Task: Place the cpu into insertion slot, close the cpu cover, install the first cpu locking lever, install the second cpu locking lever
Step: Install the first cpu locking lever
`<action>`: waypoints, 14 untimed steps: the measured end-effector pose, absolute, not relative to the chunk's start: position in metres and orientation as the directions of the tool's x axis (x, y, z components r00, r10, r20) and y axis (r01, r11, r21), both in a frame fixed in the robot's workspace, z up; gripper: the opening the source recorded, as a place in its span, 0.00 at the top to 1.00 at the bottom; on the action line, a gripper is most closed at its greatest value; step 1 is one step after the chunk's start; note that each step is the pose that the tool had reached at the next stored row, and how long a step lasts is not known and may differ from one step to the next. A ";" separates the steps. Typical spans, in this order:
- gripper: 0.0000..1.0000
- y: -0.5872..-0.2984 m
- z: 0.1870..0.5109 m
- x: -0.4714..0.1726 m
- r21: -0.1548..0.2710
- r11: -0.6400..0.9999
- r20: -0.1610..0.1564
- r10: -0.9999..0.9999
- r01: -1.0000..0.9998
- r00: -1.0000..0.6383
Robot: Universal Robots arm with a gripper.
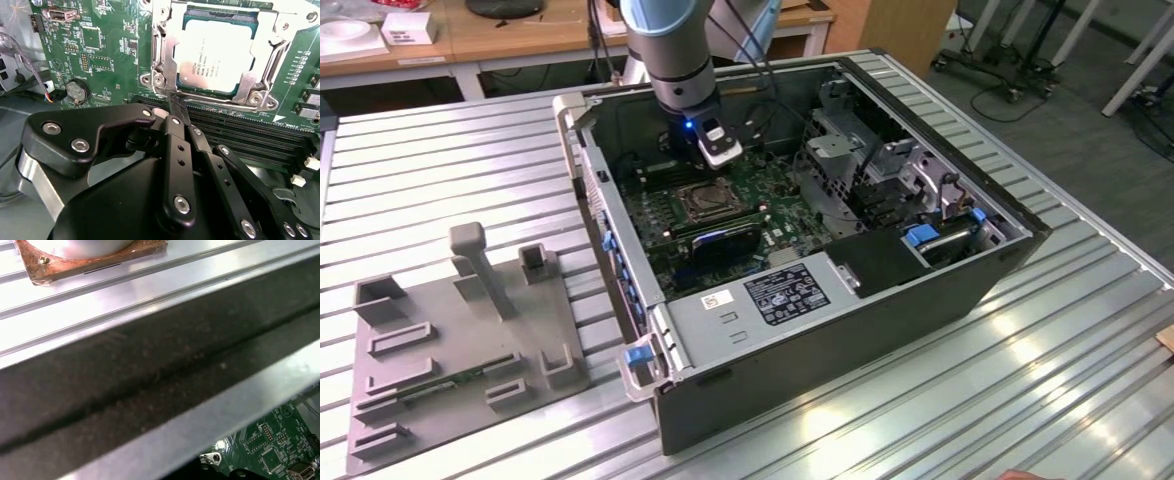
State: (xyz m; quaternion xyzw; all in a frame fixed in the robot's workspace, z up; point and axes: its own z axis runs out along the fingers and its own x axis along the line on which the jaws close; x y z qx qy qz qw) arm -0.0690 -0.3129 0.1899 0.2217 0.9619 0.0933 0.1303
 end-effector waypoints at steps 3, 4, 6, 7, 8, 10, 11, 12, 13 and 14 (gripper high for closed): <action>0.90 -0.313 0.189 -0.069 0.239 0.884 -0.211 0.451 0.402 -0.867; 0.90 -0.313 0.189 -0.069 0.239 0.884 -0.211 0.451 0.402 -0.867; 0.90 -0.313 0.189 -0.069 0.239 0.884 -0.211 0.451 0.402 -0.867; 0.90 -0.313 0.189 -0.069 0.239 0.884 -0.211 0.451 0.402 -0.867; 0.90 -0.313 0.189 -0.069 0.239 0.884 -0.211 0.451 0.402 -0.867; 0.90 -0.313 0.190 -0.069 0.239 0.884 -0.211 0.451 0.402 -0.867; 0.90 -0.313 0.191 -0.069 0.239 0.884 -0.211 0.451 0.402 -0.867; 0.90 -0.313 0.192 -0.069 0.239 0.884 -0.211 0.451 0.402 -0.867; 0.90 -0.313 0.192 -0.069 0.239 0.884 -0.211 0.451 0.402 -0.867; 0.90 -0.313 0.192 -0.069 0.239 0.884 -0.211 0.451 0.402 -0.867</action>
